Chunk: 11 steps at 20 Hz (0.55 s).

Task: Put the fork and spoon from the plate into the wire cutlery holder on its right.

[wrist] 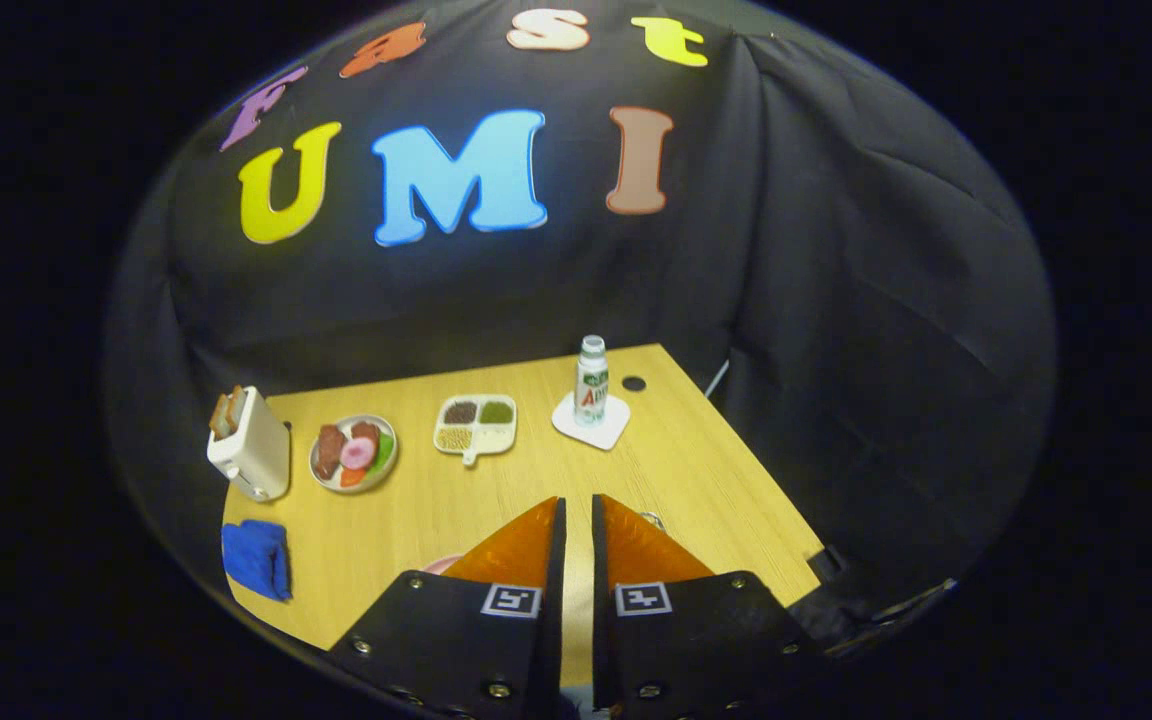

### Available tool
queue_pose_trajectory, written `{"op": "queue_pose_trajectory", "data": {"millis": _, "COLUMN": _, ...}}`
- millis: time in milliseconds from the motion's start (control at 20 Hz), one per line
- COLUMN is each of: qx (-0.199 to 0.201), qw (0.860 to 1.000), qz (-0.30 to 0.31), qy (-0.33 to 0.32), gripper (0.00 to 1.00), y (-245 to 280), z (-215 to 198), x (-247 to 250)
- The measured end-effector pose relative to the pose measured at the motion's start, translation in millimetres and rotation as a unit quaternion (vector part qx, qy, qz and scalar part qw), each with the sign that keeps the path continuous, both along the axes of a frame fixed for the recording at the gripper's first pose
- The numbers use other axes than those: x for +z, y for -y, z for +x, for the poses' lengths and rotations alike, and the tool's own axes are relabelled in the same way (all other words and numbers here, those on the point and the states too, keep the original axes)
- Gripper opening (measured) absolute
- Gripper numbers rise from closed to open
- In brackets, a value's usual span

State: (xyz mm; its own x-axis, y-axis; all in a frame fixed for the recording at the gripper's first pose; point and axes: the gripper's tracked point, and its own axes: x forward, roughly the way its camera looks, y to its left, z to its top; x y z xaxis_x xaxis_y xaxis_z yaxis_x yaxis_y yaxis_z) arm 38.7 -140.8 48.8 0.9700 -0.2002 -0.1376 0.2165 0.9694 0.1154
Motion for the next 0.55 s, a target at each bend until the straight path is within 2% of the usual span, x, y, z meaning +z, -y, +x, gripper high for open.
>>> {"op": "queue_pose_trajectory", "data": {"millis": 150, "qx": 0.019, "qw": 0.996, "qz": -0.020, "qy": 0.087, "gripper": 0.13, "y": -23, "z": -13, "x": 36}}
{"op": "queue_pose_trajectory", "data": {"millis": 300, "qx": 0.041, "qw": 0.986, "qz": -0.038, "qy": 0.158, "gripper": 0.13, "y": -49, "z": -29, "x": 64}}
{"op": "queue_pose_trajectory", "data": {"millis": 550, "qx": 0.078, "qw": 0.973, "qz": -0.076, "qy": 0.205, "gripper": 0.13, "y": -103, "z": -55, "x": 81}}
